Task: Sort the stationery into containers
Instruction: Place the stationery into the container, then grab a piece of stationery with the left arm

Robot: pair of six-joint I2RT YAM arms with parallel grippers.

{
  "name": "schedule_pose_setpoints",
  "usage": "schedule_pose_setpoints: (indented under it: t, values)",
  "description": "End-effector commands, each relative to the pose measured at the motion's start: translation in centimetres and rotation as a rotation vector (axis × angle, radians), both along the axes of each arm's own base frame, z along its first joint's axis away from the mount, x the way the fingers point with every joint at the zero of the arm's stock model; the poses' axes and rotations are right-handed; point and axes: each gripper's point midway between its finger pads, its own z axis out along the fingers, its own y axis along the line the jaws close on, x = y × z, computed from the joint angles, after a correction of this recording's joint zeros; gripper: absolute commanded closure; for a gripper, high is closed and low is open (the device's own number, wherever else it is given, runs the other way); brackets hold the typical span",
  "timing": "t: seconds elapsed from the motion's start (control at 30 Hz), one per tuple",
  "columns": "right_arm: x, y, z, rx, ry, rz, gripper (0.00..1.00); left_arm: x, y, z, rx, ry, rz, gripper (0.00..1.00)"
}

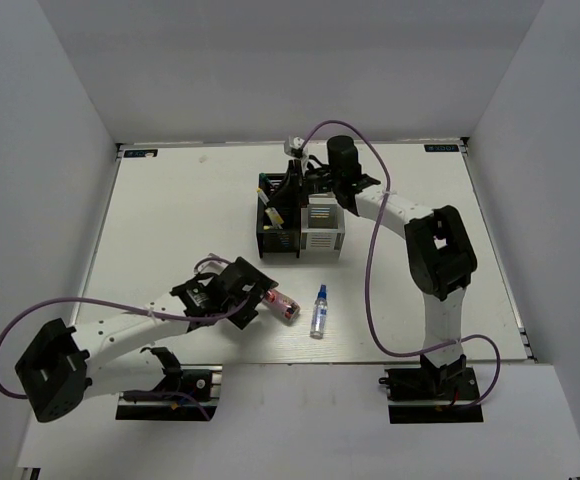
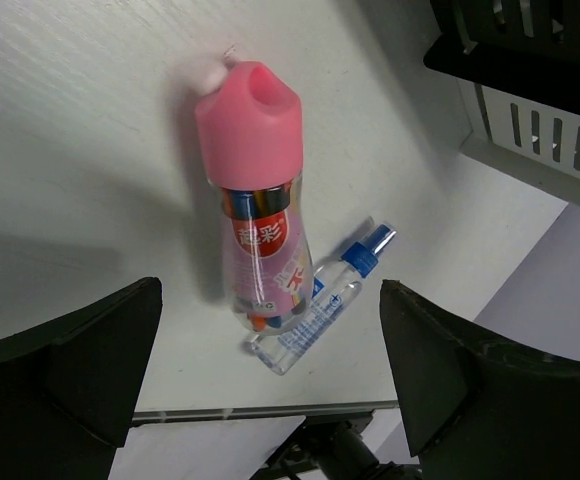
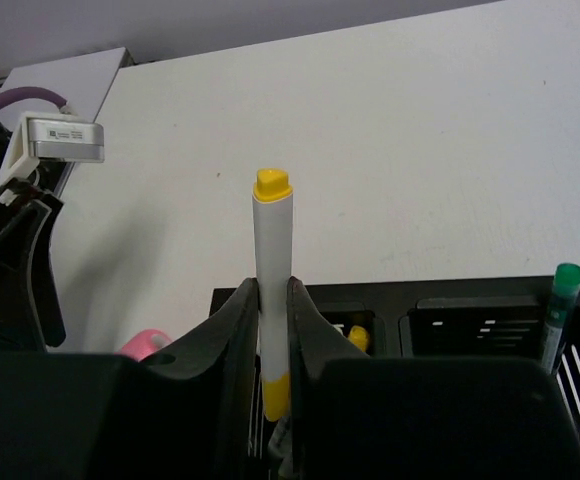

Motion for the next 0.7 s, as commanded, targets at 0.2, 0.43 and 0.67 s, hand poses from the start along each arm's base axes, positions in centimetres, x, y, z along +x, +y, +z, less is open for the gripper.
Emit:
schedule_pose_setpoints:
  t: [0.2,0.43,0.67]
  values:
    - [1.3,-1.4,0.8,0.0,-0.09,-0.017,0.19,1.0,-2.0,0.3,-0.008,0.016,0.05,0.0]
    - [-0.6,-5.1,5.5,-0.006,-0.071,-0.06,0.1,1.0,-2.8,-1.1,0.079,0.066,0.035,0.0]
    - [-6.2,-11.4,7.4,-0.102,0.024,-0.174,0.1,1.5,-3.5,-2.5,0.198,0.149,0.071,0.07]
